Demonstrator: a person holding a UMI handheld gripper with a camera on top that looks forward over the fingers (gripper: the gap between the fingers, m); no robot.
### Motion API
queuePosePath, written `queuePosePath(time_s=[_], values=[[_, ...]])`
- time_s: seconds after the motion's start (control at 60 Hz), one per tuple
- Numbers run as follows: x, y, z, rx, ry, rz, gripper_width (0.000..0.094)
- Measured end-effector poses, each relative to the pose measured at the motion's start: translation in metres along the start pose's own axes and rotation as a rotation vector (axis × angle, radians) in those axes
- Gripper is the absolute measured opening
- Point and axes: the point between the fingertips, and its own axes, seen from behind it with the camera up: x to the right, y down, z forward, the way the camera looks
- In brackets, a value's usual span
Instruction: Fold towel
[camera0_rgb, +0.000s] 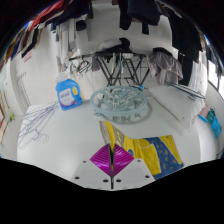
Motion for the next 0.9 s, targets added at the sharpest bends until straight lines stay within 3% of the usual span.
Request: queuePosePath(time_s=[0.183, 0.4, 0.433, 0.45, 0.483, 0.5, 0.517, 0.55, 0.617, 0.9], values=[[0.12, -0.027, -0.014, 0.023, 0.101, -0.019, 0.0009], [0.224, 0.021, 0.018, -0.059, 0.224, -0.019, 0.0033], [0.23, 0.03, 0.024, -0.065, 0.217, -0.025, 0.0138], [0.231, 0.034, 0.027, -0.07, 0.213, -0.027, 0.0251], [0.233, 0.042, 0.029, -0.086, 0.21, -0.026, 0.0553], [0.235, 0.045, 0.028, -0.095, 0.212, -0.023, 0.0763], [0.234, 0.046, 0.025, -0.103, 0.208, -0.02, 0.0861], [0.236, 0.048, 0.016, -0.112, 0.206, -0.007, 0.0797], [0.232, 0.04, -0.013, -0.105, 0.199, 0.016, 0.0863], [0.214, 0.019, -0.229, -0.107, 0.245, 0.012, 0.0848]])
